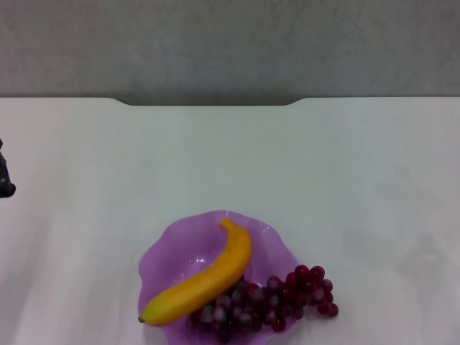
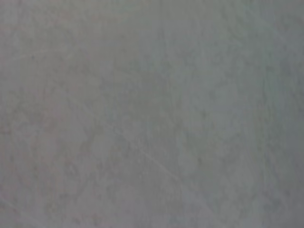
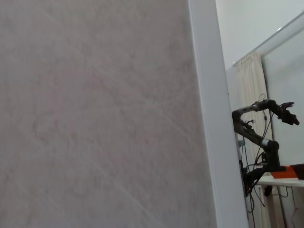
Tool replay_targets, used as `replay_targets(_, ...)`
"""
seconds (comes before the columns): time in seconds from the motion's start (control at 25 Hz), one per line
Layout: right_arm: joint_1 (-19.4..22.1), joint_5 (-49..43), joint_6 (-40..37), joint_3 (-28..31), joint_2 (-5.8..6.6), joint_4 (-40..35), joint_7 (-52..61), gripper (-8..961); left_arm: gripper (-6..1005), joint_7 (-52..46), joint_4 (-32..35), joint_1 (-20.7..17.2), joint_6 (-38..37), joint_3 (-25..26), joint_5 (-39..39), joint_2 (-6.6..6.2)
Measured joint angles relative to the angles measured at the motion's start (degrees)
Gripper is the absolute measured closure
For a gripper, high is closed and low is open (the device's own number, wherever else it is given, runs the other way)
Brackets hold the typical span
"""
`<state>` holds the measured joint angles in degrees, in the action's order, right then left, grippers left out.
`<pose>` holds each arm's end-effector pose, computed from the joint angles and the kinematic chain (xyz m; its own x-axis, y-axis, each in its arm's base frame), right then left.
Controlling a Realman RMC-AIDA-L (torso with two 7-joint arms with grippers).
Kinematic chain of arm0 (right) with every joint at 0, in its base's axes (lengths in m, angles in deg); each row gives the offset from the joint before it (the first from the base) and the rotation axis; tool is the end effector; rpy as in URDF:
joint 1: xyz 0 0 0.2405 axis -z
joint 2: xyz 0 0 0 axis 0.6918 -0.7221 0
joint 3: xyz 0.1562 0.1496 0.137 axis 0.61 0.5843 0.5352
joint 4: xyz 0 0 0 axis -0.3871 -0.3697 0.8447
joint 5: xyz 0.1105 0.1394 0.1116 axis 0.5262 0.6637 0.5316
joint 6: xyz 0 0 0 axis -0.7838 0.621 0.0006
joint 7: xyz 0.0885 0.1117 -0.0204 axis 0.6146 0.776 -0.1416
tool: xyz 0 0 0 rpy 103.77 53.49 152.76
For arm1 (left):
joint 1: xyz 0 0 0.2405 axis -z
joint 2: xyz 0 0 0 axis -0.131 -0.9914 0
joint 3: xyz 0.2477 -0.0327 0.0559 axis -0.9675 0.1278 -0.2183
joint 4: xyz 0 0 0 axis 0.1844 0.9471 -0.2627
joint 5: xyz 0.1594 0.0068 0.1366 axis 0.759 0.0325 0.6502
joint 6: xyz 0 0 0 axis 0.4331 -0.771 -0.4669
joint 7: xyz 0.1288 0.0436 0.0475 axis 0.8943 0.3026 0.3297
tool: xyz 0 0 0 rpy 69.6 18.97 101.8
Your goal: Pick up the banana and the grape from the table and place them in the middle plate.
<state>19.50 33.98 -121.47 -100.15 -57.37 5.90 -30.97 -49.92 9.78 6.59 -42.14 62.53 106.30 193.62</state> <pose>0.3725 0.2954 0.0423 0.6855 0.1633 -0.7096 -0.7271 0.2053 -0.6551 -0.3474 0.3063 0.0286 0.7401 -0.1361 0.6585 0.6505 -0.1033 -0.7525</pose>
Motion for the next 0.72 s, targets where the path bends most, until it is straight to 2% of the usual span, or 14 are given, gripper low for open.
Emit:
replay_targets(0.2, -0.25, -0.09, 0.58, 0.0, 0.06, -0.06, 0.04, 953, 963, 1.67, 0.09, 0.16, 0.29, -0.06, -0.01, 0.17)
replay_targets(0.44, -0.75, -0.11, 1.77, 0.0, 0.05, -0.6, 0.05, 953, 962, 1.78, 0.37, 1.34, 0.28, -0.1, -0.01, 0.22)
replay_targets(0.72, -2.01, -0.1, 4.61, 0.01, 0.05, -1.09, -0.33, 953, 961, 2.49, 7.09, 6.28, 0.06, -0.1, -0.01, 0.23)
